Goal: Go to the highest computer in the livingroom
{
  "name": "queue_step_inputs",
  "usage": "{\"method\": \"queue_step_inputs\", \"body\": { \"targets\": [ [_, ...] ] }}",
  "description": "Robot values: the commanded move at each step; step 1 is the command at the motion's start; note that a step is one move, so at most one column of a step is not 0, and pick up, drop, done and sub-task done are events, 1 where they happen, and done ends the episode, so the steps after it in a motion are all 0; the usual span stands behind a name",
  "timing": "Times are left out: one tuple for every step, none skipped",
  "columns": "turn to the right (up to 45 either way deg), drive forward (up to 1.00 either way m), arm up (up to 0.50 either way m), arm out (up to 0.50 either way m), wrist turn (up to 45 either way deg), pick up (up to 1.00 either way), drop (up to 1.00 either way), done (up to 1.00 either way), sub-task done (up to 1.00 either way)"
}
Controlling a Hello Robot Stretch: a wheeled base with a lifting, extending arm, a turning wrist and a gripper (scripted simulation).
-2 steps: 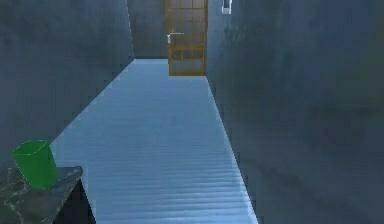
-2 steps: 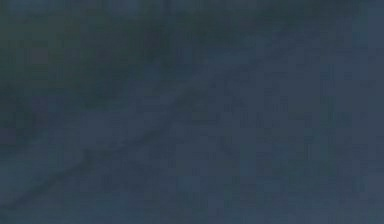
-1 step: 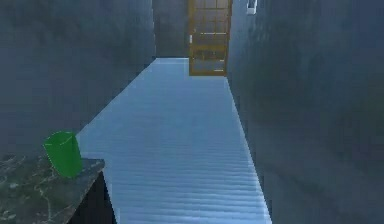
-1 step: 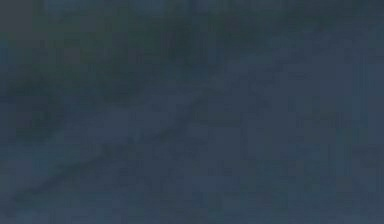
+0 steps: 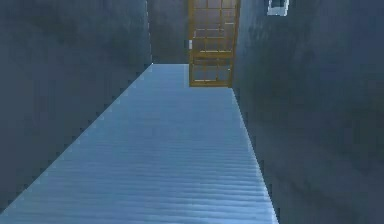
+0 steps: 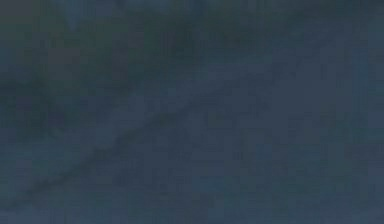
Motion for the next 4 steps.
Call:
{"method": "queue_step_inputs", "body": {
  "targets": [
    [-9.0, 0.00, 0.00, 0.00, 0.0, 0.00, 0.00, 0.00, 0.00],
    [0.0, 1.00, 0.00, 0.00, 0.0, 0.00, 0.00, 0.00, 0.00],
    [0.0, 1.00, 0.00, 0.00, 0.0, 0.00, 0.00, 0.00, 0.00],
    [0.0, 1.00, 0.00, 0.00, 0.0, 0.00, 0.00, 0.00, 0.00]
  ]
}}
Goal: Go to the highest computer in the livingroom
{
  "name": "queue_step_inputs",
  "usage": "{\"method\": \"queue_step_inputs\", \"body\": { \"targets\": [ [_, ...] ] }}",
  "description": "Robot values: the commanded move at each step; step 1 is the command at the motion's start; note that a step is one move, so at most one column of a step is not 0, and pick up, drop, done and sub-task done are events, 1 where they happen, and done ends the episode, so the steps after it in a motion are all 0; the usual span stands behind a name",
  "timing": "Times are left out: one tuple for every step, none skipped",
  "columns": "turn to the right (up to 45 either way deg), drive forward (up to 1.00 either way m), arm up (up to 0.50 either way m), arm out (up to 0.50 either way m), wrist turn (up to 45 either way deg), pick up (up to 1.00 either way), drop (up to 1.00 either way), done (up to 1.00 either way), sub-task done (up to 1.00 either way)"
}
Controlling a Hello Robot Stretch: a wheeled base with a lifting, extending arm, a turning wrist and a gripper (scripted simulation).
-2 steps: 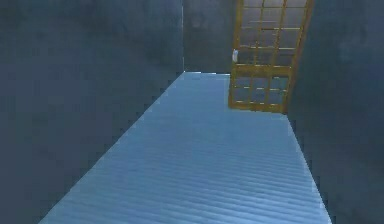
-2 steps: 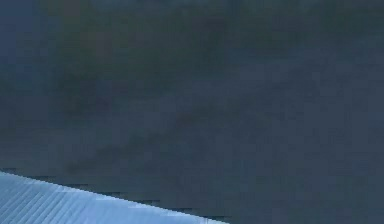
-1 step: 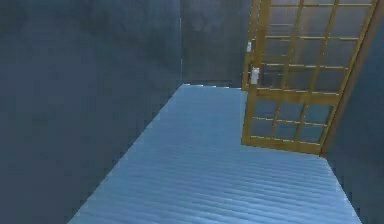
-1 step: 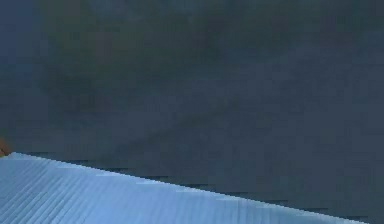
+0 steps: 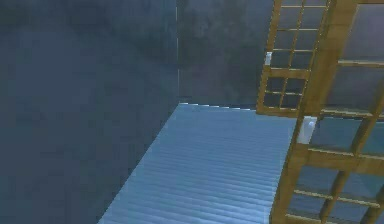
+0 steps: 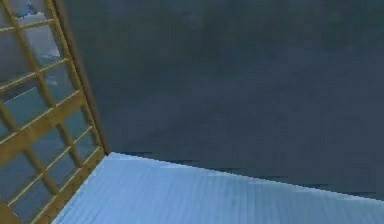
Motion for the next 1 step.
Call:
{"method": "queue_step_inputs", "body": {
  "targets": [
    [-6.0, 0.00, 0.00, 0.00, 0.0, 0.00, 0.00, 0.00, 0.00]
  ]
}}
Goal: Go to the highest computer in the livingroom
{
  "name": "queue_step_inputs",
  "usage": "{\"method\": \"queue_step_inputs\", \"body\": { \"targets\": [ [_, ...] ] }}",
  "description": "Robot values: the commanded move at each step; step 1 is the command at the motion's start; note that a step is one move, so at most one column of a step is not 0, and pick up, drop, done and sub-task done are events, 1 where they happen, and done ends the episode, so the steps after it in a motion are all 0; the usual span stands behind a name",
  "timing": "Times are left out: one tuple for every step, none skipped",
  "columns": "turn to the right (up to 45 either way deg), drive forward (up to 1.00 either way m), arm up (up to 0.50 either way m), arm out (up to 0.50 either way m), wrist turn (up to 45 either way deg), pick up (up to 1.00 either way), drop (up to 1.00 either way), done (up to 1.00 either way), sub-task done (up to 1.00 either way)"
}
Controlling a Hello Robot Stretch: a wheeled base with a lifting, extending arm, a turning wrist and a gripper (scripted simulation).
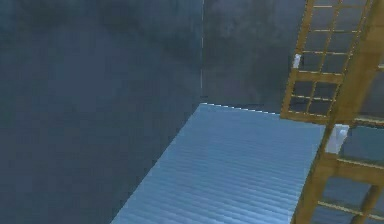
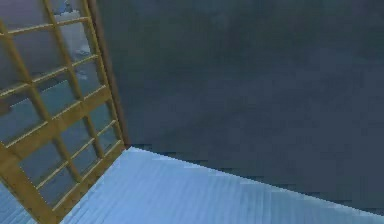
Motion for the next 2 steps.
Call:
{"method": "queue_step_inputs", "body": {
  "targets": [
    [0.0, 0.60, 0.00, 0.00, 0.0, 0.00, 0.00, 0.00, 0.00],
    [15.0, 0.00, 0.00, 0.00, 0.0, 0.00, 0.00, 0.00, 0.00]
  ]
}}
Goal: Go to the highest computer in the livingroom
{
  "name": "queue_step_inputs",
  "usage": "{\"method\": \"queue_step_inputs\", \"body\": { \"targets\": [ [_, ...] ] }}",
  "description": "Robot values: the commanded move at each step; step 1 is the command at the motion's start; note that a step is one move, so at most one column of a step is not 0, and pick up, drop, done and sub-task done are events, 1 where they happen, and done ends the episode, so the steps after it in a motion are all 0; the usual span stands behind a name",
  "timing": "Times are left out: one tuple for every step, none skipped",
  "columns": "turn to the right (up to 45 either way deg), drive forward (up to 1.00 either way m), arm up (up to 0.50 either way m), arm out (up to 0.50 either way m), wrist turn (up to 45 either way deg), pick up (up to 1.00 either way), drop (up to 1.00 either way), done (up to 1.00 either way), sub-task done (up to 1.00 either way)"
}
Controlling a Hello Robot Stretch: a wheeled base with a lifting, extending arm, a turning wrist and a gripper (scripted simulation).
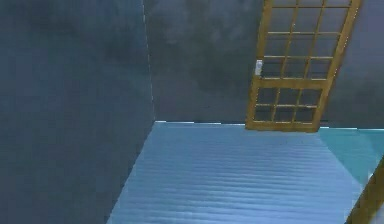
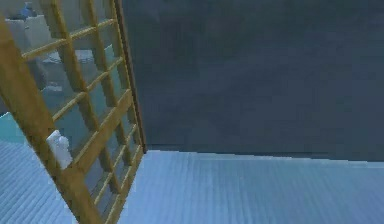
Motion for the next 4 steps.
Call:
{"method": "queue_step_inputs", "body": {
  "targets": [
    [0.0, 0.75, 0.00, 0.00, 0.0, 0.00, 0.00, 0.00, 0.00],
    [45.0, 0.00, 0.00, 0.00, 0.0, 0.00, 0.00, 0.00, 0.00],
    [18.0, 0.00, 0.00, 0.00, 0.0, 0.00, 0.00, 0.00, 0.00],
    [3.0, 0.00, 0.00, 0.00, 0.0, 0.00, 0.00, 0.00, 0.00]
  ]
}}
